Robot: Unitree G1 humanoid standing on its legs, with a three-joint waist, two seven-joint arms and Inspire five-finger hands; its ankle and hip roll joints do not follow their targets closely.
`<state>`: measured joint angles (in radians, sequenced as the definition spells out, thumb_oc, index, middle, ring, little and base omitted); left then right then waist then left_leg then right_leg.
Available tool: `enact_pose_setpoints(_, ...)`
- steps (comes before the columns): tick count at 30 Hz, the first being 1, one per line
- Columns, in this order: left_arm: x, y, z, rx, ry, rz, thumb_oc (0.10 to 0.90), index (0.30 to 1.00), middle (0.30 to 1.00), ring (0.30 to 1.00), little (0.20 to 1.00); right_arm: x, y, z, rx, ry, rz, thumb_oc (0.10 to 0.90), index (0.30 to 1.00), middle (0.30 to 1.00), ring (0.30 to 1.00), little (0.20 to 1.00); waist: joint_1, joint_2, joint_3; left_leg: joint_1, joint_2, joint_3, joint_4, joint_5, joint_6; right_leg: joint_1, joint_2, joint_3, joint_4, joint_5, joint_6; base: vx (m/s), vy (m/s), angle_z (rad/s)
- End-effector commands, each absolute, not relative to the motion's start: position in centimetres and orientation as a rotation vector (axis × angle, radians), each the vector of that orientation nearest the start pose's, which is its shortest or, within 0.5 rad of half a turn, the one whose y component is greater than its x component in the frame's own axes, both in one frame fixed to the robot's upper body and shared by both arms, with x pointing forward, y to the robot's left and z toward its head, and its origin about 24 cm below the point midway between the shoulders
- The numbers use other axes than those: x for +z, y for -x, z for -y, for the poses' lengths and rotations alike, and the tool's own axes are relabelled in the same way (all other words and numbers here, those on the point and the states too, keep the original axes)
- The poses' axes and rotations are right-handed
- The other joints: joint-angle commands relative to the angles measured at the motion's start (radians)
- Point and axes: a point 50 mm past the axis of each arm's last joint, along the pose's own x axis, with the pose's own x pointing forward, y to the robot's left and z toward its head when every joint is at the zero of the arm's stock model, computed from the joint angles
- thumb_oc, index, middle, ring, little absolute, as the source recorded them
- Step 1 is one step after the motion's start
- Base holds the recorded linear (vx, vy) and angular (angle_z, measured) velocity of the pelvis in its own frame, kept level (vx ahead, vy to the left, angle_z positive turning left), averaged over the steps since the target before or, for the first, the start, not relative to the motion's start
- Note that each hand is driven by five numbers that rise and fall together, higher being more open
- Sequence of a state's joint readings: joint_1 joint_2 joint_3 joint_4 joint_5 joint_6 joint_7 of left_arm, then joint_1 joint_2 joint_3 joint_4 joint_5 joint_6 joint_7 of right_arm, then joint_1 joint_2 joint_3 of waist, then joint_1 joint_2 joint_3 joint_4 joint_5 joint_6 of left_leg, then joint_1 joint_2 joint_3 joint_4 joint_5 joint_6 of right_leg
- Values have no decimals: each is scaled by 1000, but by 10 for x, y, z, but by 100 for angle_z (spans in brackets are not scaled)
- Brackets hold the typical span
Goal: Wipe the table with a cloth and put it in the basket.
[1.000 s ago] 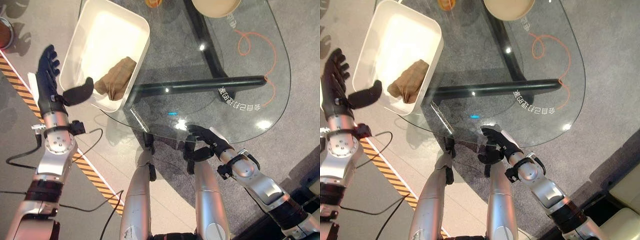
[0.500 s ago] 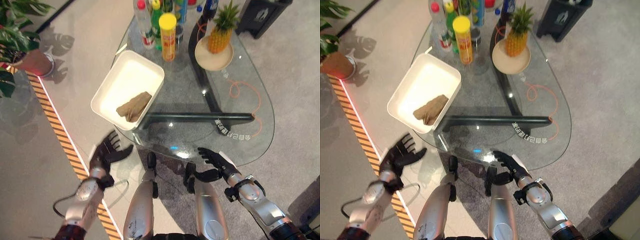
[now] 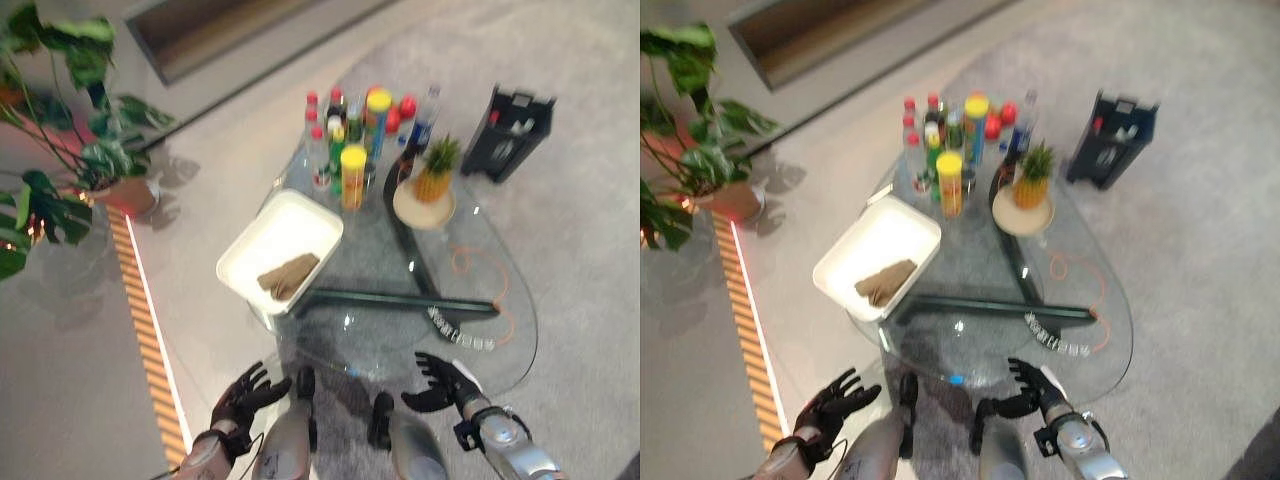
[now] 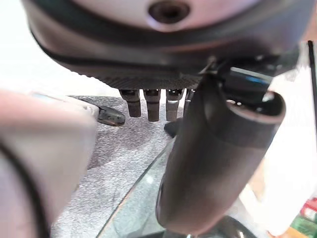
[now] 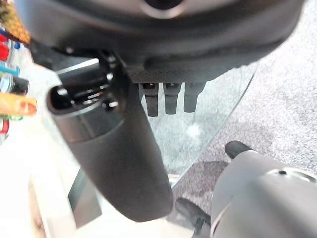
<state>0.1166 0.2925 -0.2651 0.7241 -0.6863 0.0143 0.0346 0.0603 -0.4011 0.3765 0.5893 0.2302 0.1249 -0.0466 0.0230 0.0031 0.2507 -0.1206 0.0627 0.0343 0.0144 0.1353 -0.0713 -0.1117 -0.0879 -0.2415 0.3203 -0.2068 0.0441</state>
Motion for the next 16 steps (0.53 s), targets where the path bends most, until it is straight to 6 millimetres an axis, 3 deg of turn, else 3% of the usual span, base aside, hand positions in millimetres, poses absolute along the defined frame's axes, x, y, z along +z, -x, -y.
enact_pose_setpoints(1, -130, -139, -210, 185, 202, -885, 800, 900, 900, 900, 900, -111, -169, 201, 106, 275, -868, 800, 900, 900, 900, 900, -3, -55, -42, 101, -76, 17, 53, -165, 7, 137, 47, 39, -274, 163, 38, 42, -16, -2)
enact_pose_setpoints(8, -149, -124, -205, 200, 235, -1023, 800, 900, 900, 900, 900, -148, -129, 199, 15, 16, -1160, 800, 900, 900, 900, 900, -12, -44, -104, 181, -54, 34, -5, -165, 4, 203, 48, 60, -338, 184, 45, 64, -11, -6)
enact_pose_setpoints(16, -161, -99, -209, 202, 195, -1154, 800, 900, 900, 900, 900, -160, -108, 204, -19, -11, -1274, 800, 900, 900, 900, 900, -19, -22, -138, 217, -39, 46, -52, -154, 0, 229, 47, 66, -370, 194, 48, 50, 2, -9)
